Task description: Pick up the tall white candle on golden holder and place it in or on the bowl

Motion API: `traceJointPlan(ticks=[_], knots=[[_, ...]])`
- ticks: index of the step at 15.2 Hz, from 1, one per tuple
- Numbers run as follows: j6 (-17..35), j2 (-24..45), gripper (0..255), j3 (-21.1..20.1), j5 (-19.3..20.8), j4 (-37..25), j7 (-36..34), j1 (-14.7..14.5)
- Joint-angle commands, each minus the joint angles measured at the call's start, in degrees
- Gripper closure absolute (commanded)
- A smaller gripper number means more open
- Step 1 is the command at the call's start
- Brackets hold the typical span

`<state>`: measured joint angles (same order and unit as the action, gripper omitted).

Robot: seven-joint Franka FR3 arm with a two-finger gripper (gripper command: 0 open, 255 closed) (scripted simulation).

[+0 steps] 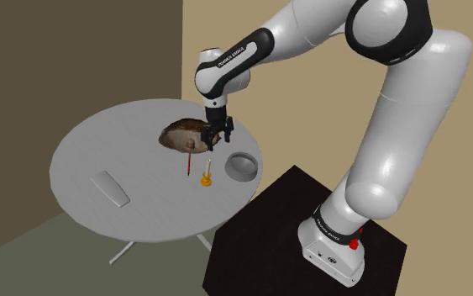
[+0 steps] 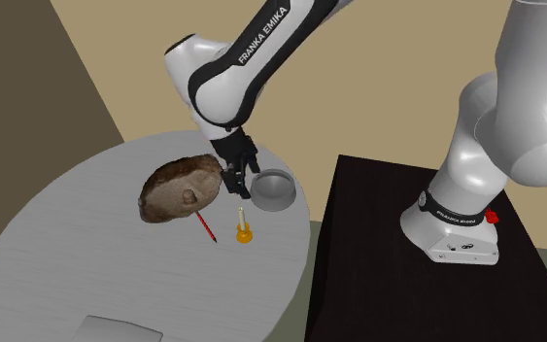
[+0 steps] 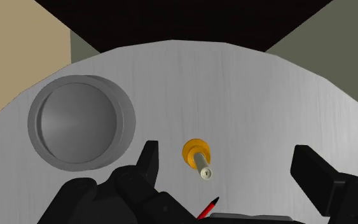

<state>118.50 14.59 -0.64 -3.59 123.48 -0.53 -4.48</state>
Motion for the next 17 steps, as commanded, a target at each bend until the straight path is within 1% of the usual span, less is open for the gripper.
traceJointPlan(ticks=[1,6,11,12,17], knots=[[1.23,5.21,0,0.07,0.42,-2.99,-0.25,-0.12],[2.48,16.94,0,0.22,1.27,-11.06,-1.15,-0.71],[2.09,28.87,0,0.51,1.99,-20.95,-1.93,-1.29],[2.09,28.93,0,0.52,1.99,-21.01,-1.93,-1.29],[5.38,30.57,0,0.48,1.93,-19.35,-1.89,-1.33]])
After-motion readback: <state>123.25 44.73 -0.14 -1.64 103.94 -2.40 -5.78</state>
